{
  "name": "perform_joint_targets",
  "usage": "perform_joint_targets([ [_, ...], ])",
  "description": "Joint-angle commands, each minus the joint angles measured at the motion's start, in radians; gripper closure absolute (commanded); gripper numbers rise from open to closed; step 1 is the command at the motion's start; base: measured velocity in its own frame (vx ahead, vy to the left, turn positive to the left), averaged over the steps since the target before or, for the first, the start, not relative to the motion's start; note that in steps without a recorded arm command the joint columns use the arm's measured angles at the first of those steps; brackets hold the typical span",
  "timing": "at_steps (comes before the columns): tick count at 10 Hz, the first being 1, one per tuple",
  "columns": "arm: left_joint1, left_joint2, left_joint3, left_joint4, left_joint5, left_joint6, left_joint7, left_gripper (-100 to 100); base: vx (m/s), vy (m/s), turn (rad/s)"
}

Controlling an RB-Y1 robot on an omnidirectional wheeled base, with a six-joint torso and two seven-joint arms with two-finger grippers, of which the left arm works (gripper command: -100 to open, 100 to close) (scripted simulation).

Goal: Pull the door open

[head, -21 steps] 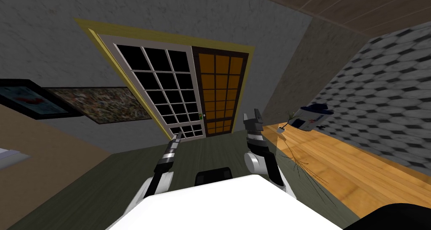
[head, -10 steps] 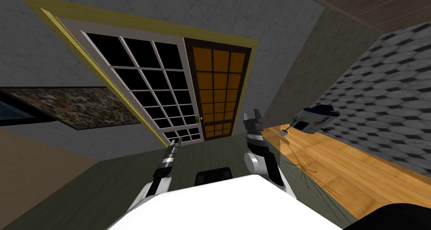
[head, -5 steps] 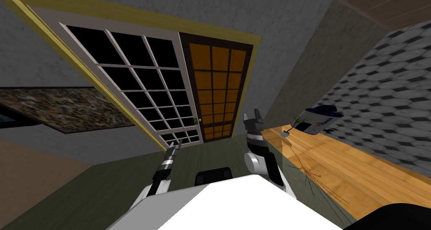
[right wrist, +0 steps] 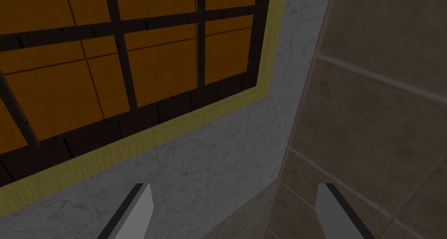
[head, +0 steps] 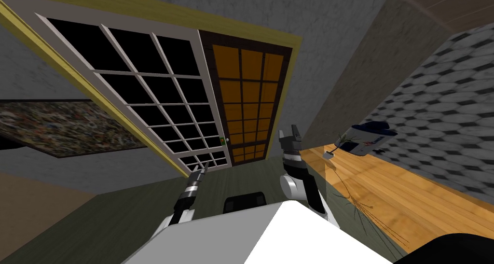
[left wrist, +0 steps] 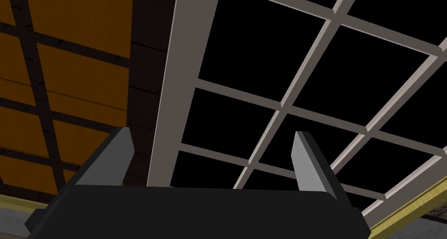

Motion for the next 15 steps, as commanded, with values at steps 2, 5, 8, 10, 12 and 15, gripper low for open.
perform_joint_targets([
  [2,-0.012,0.003,0.009,0.051,-0.005,-0.019,-0.043,-100,0.097,-0.031,-0.006],
  [5,-0.025,0.007,0.02,0.105,-0.011,-0.039,-0.088,-100,0.107,-0.03,-0.007],
  [8,-0.04,0.011,0.031,0.167,-0.018,-0.062,-0.141,-100,0.105,-0.033,-0.008],
  [10,-0.051,0.013,0.039,0.211,-0.022,-0.078,-0.177,-100,0.135,-0.03,-0.011],
  [12,-0.061,0.015,0.046,0.247,-0.026,-0.091,-0.209,-100,0.184,-0.049,-0.009],
  [15,-0.081,0.019,0.059,0.314,-0.033,-0.116,-0.266,-100,0.175,-0.008,-0.016],
])
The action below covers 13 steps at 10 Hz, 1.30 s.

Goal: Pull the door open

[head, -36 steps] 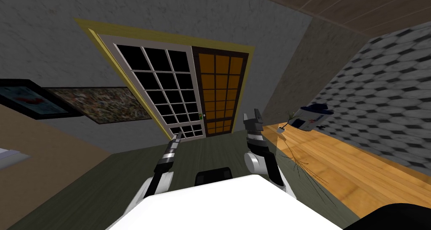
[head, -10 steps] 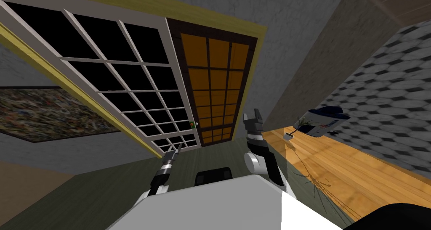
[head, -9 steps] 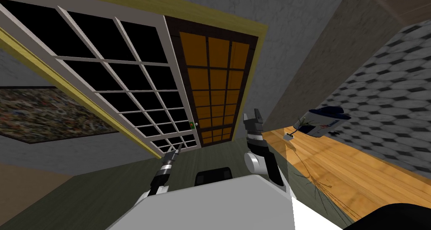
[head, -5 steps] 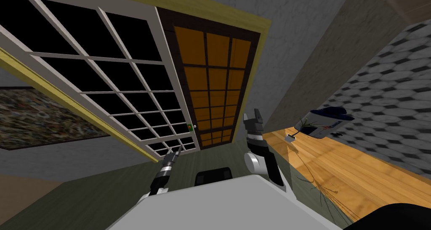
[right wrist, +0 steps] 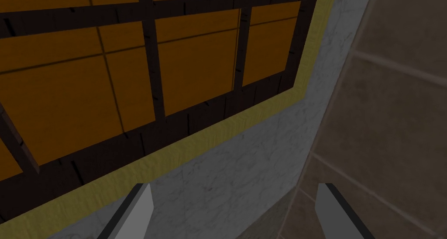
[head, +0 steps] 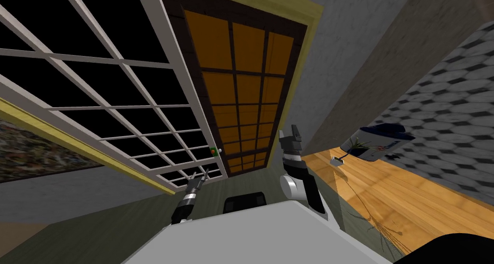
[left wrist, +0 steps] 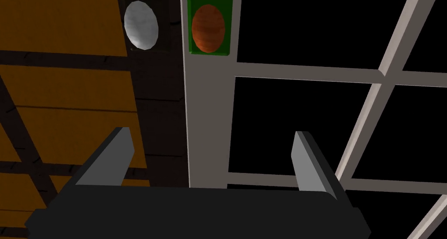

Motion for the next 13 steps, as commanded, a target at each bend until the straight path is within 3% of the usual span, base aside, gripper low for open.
perform_joint_targets([
  [1,-0.011,0.002,0.005,0.03,-0.003,-0.011,-0.026,-100,0.205,-0.028,-0.016],
  [2,-0.018,0.003,0.008,0.046,-0.005,-0.017,-0.04,-100,0.185,-0.041,-0.022],
  [4,0.001,0.005,0.018,0.046,0.0,-0.011,-0.037,-100,0.006,0.003,0.029],
  [8,0.032,0.009,0.049,0.066,0.013,-0.001,-0.051,-100,-0.177,0.028,0.03],
  [12,0.073,0.013,0.103,0.099,0.036,0.018,-0.078,-100,-0.198,0.068,0.02],
  [13,0.073,0.013,0.103,0.099,0.036,0.018,-0.078,-100,-0.118,0.041,0.003],
])
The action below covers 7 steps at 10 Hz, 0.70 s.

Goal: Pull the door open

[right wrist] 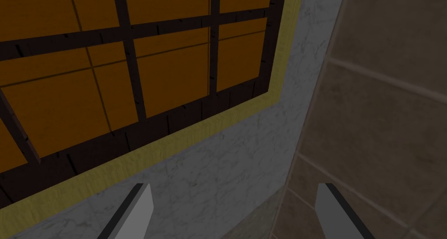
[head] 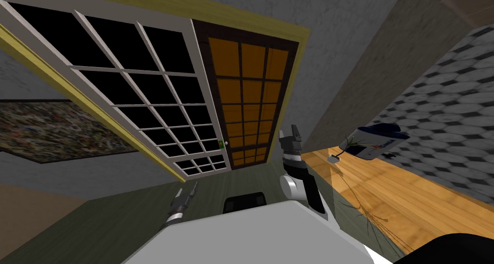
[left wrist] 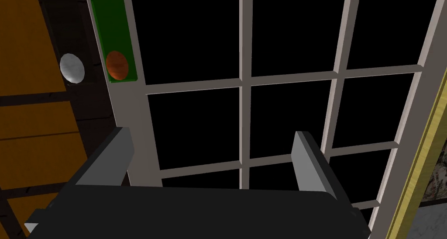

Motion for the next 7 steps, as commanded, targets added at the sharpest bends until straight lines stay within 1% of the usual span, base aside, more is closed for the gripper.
perform_joint_targets([
  [1,0.005,0.002,0.022,0.029,0.01,-0.005,-0.014,-100,-0.097,0.038,-0.001],
  [2,0.016,0.003,0.042,0.04,0.018,0.002,-0.026,-100,-0.161,0.056,-0.001],
  [3,0.016,0.003,0.042,0.04,0.018,0.002,-0.026,-100,-0.132,0.042,-0.007],
  [4,0.028,0.003,0.069,0.055,0.03,0.012,-0.041,-100,-0.146,0.043,-0.026],
  [5,0.028,0.003,0.069,0.055,0.03,0.012,-0.041,-100,-0.119,0.046,-0.013],
  [6,0.028,0.003,0.069,0.055,0.03,0.012,-0.041,-100,-0.047,0.026,-0.001],
  [7,0.037,0.001,0.097,0.069,0.043,0.022,-0.058,-100,-0.084,0.049,-0.045],
])
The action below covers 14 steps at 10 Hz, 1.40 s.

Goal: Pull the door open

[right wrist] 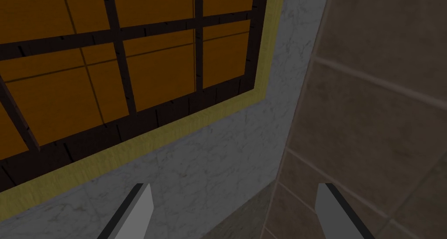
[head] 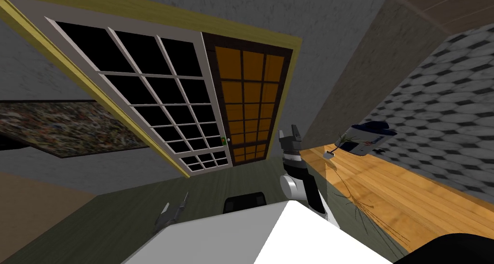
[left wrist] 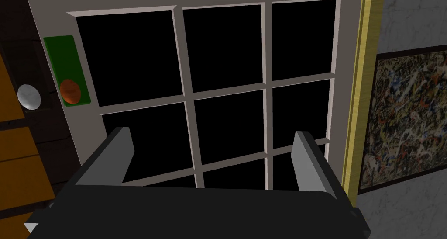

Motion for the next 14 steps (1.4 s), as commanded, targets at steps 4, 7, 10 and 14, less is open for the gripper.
perform_joint_targets([
  [4,-0.012,-0.013,0.076,0.041,0.036,0.029,-0.058,-100,-0.077,0.064,-0.122],
  [7,-0.058,-0.032,0.09,0.042,0.046,0.038,-0.083,-100,0.136,0.056,-0.187],
  [10,-0.1,-0.047,0.086,0.034,0.047,0.04,-0.094,-100,0.181,0.025,-0.129],
  [14,-0.155,-0.065,0.072,0.021,0.044,0.04,-0.102,-100,0.17,0.019,-0.114],
])
